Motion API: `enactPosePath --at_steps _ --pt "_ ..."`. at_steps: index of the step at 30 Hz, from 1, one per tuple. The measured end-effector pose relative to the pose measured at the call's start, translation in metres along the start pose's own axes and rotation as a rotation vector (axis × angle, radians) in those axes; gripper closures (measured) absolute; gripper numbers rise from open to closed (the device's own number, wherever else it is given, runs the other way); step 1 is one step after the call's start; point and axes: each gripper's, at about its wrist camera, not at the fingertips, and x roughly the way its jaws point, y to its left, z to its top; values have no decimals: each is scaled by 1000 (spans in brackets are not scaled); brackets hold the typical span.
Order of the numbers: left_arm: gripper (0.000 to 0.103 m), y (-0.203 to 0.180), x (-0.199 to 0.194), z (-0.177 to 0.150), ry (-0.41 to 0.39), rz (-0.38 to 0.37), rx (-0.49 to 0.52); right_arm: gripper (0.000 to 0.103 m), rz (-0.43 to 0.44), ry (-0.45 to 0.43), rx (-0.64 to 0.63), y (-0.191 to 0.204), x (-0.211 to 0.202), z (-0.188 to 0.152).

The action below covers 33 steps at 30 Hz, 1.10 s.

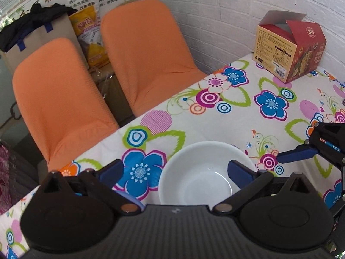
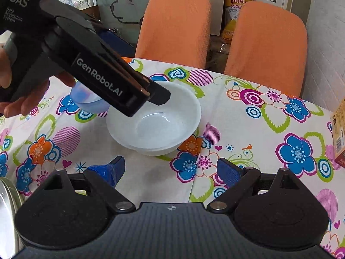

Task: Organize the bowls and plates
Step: 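Close the left tool on the plain white bowl rim, then carry the white bowl with the left tool and lower it into the steel bowl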

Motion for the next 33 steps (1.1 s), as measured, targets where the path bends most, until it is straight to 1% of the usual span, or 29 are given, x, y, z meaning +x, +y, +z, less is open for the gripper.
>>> enactPosePath --at_steps 2,5,7,9,13,16,17,18,19,21,22,23,24,25,26,28,33 --pt "1 1 9 1 31 -34 7 24 -3 5 -15 0 5 2" --pt "1 1 22 1 57 -27 15 24 -5 11 -31 -1 14 3" --pt "1 3 29 1 72 -42 -2 24 -5 14 -35 -2 20 4" --pt "1 4 35 1 77 -49 -15 24 -5 16 -34 -4 25 5" --pt "2 3 43 -1 89 -44 -9 24 2 17 -17 -7 34 8" --pt "9 2 51 -3 112 -47 -11 24 10 15 -8 -8 41 9" --pt "17 2 54 -4 123 -49 -17 24 12 15 -9 -7 44 9" --pt "29 3 57 -5 136 -58 -26 23 15 13 -13 -6 46 9" --pt "36 3 60 -6 148 -68 -36 24 15 1 -26 -5 47 8" --pt "44 3 62 -8 138 -61 -53 25 29 -10 -48 -2 49 11" --pt "51 4 61 -9 131 -60 -64 26 39 -13 -58 -1 51 14" --pt "60 6 60 -8 128 -57 -79 26 42 -18 -71 1 52 16" --pt "61 8 59 -8 134 -67 -96 26 39 -29 -87 3 51 18" --pt "61 10 56 -8 135 -95 -111 26 33 -51 -109 6 47 20" --pt "61 9 52 -9 128 -101 -107 25 22 -69 -122 7 42 23" --pt "61 7 42 -7 100 -84 -95 25 20 -87 -129 8 33 29" --pt "61 0 14 -1 66 -101 -119 25 4 -120 -129 8 2 33"
